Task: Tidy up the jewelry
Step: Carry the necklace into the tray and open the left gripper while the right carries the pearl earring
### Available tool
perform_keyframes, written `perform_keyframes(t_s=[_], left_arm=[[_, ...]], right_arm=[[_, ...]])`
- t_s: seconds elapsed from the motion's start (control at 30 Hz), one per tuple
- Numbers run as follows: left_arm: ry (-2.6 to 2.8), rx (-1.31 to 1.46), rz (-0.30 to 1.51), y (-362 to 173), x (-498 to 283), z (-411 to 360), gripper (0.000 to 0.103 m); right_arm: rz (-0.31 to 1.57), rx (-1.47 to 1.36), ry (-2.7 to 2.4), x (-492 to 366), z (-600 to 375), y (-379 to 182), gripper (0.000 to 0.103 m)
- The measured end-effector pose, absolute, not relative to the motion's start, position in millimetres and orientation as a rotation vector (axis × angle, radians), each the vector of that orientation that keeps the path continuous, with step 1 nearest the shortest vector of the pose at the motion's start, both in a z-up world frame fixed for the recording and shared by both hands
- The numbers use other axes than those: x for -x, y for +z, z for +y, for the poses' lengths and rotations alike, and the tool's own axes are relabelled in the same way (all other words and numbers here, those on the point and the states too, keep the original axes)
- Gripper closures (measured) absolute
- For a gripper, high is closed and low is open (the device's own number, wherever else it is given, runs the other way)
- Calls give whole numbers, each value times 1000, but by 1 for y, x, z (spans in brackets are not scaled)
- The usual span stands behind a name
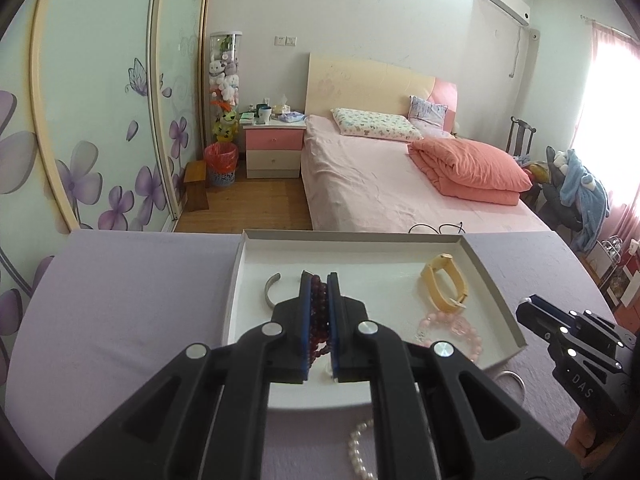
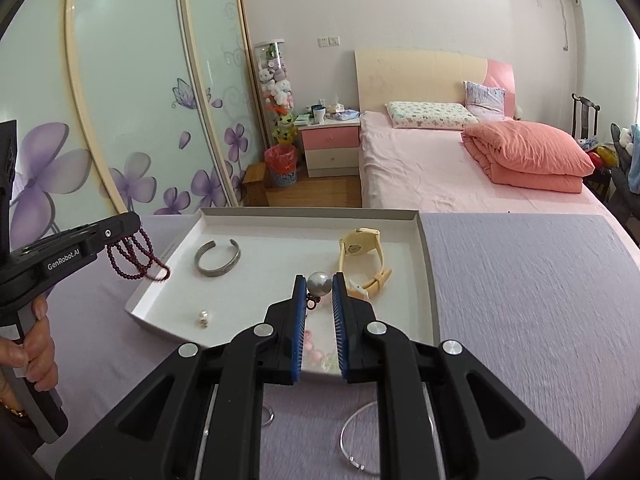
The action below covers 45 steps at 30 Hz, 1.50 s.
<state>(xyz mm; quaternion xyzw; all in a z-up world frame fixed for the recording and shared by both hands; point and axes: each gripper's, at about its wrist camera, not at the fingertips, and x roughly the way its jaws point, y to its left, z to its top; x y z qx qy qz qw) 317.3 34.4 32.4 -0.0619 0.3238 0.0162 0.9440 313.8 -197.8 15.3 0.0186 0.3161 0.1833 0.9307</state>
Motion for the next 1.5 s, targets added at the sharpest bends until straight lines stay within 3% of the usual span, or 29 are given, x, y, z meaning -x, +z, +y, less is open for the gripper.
perform_keyframes(t_s=[0.37, 0.4, 0.47, 0.87, 1.33, 1.4, 1.47, 1.5], left_arm=[[36, 147, 718, -4, -344, 43, 93], [37, 153, 719, -6, -345, 44, 90], [44, 159, 719, -8, -344, 47, 65], [87, 158, 696, -2, -321, 66, 44], [95, 174, 711, -10, -306, 84, 41], [98, 179, 714, -11, -305, 86, 39], [100, 184, 716, -12, -305, 87, 36], [101, 186, 717, -13, -304, 88, 36]], right_arm=[[674, -31, 358, -339, -192, -2, 89], [678, -30, 358, -339, -192, -3, 89], [682, -27, 359, -340, -191, -5, 89], [688, -8, 358, -346, -181, -9, 89], [770, 47, 322, -378, -148, -37, 89], [766, 49, 317, -379, -148, -36, 87], [765, 32, 316, -378, -151, -34, 59], [754, 21, 313, -376, -154, -32, 55]])
